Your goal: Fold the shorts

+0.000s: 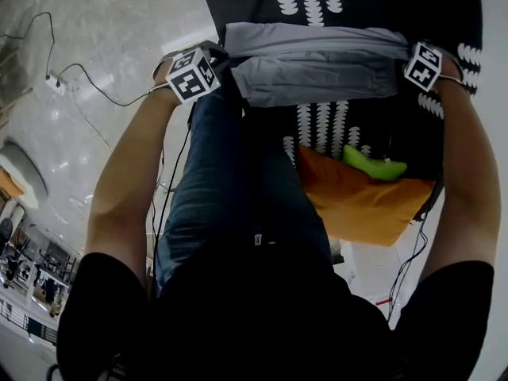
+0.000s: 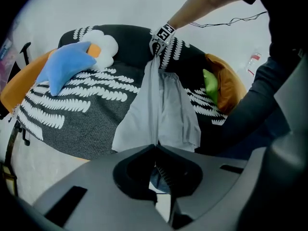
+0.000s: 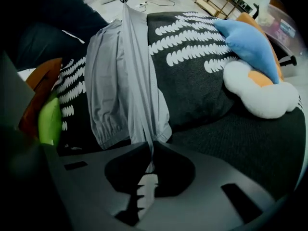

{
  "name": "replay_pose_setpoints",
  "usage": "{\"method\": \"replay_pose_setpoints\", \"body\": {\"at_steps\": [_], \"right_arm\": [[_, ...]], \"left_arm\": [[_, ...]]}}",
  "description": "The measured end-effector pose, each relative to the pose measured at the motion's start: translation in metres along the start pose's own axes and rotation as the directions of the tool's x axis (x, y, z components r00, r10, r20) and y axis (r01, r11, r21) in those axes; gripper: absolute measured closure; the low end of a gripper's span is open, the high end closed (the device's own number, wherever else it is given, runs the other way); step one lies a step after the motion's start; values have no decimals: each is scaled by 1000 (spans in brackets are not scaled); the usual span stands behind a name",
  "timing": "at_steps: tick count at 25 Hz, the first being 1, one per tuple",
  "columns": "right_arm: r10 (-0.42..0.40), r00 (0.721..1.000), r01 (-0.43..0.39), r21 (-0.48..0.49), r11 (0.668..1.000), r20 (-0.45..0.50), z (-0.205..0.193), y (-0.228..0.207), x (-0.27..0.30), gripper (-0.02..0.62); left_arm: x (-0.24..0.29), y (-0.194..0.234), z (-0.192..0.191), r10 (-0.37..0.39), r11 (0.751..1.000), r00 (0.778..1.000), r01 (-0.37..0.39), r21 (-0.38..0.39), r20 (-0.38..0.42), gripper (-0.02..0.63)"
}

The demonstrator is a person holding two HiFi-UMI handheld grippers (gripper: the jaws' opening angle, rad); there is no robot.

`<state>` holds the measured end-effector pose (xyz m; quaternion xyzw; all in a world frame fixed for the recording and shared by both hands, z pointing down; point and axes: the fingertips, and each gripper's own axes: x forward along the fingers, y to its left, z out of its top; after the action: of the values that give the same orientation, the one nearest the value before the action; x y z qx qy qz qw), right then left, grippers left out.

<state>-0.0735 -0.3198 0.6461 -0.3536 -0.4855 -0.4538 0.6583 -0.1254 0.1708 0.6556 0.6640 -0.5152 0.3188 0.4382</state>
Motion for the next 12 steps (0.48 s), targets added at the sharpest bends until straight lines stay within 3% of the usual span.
{"method": "replay_pose_setpoints", "body": {"at_steps": [12], "right_arm": [[-80, 996, 80, -8, 997, 36, -3, 80, 24, 575]], "left_arm": [[37, -97, -24, -56, 998, 997, 57, 17, -50, 583]]}}
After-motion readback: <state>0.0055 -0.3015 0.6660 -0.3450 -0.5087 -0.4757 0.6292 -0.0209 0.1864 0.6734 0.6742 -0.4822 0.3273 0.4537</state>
